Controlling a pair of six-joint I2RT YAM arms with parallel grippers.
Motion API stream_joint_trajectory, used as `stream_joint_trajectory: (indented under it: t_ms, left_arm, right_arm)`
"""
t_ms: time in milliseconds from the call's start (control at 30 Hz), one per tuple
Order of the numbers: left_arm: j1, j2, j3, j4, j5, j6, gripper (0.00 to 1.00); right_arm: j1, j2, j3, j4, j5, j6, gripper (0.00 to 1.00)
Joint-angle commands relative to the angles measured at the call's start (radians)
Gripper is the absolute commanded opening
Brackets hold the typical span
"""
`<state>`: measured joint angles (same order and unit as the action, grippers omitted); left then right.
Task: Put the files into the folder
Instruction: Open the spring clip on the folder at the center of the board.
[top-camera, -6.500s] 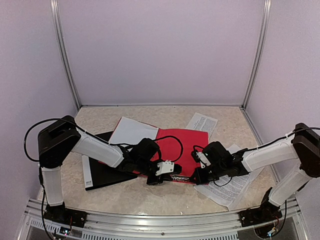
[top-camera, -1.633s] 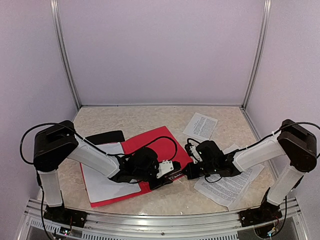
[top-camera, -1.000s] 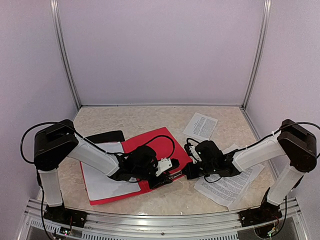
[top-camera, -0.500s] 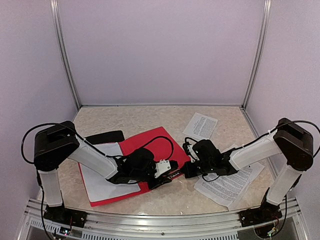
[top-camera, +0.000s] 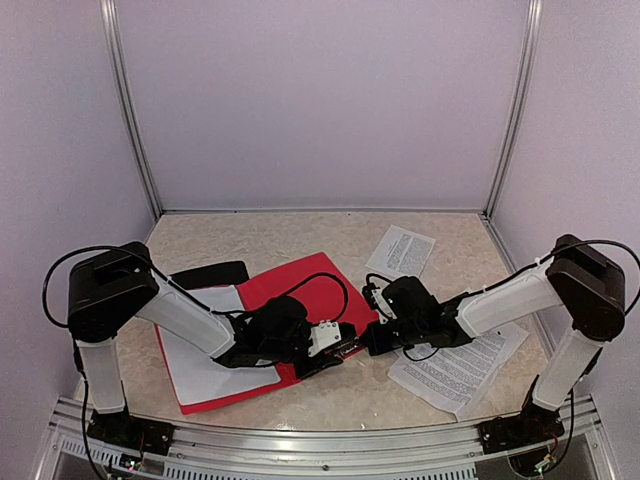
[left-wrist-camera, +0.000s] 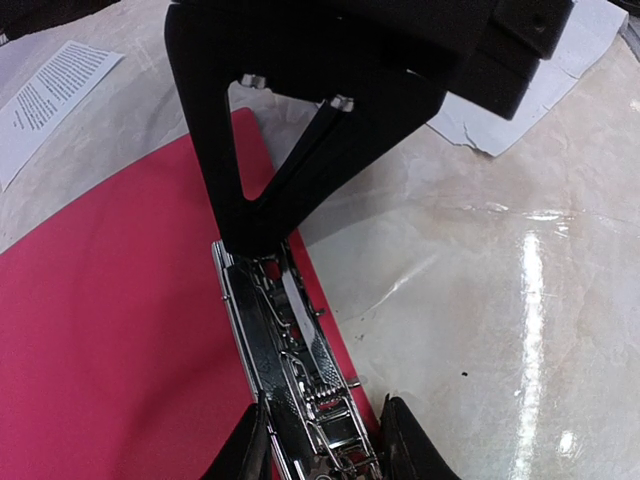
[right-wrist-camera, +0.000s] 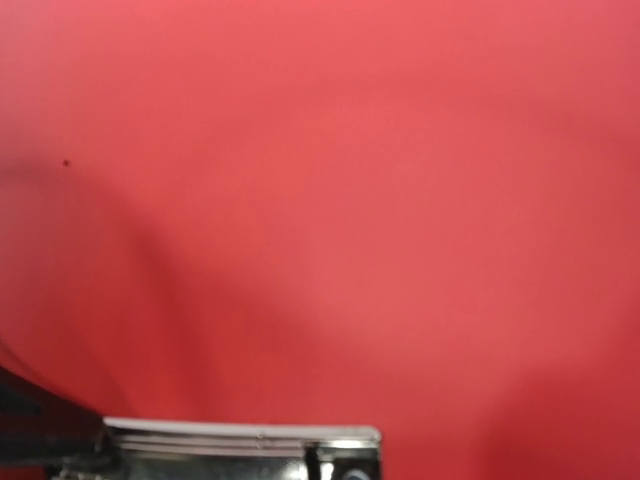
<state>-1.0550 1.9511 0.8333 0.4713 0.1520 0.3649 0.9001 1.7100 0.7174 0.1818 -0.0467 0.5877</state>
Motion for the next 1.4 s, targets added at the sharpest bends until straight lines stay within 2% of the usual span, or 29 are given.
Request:
stream_joint_trajectory:
  t_ms: [0,867,1033,1367]
  left_arm:
    - [-0.046,0.056,-0.032,-0.143,0.194,0.061,0.00]
    - [-0.045,0.040,-0.050,-0.136,0.280,0.077,0.00]
    - [-0.045,0.042,-0.050,-0.141,0.279,0.077,0.00]
    - [-0.046,0.048,-0.039,-0.154,0.265,0.073,0.00]
  right_arm:
    - [0.005,0.075,-0.009,-0.024,-0.054,-0.029,0.00]
    - [-0.023,0.090,-0.069,0.271,-0.156,-0.031,0.00]
    - [-0.023,0.097,-0.073,0.307,-0.175,-0.032,0.00]
    - [-0.023,0.010,-0.080,0.303,-0.188,-0.036,0.00]
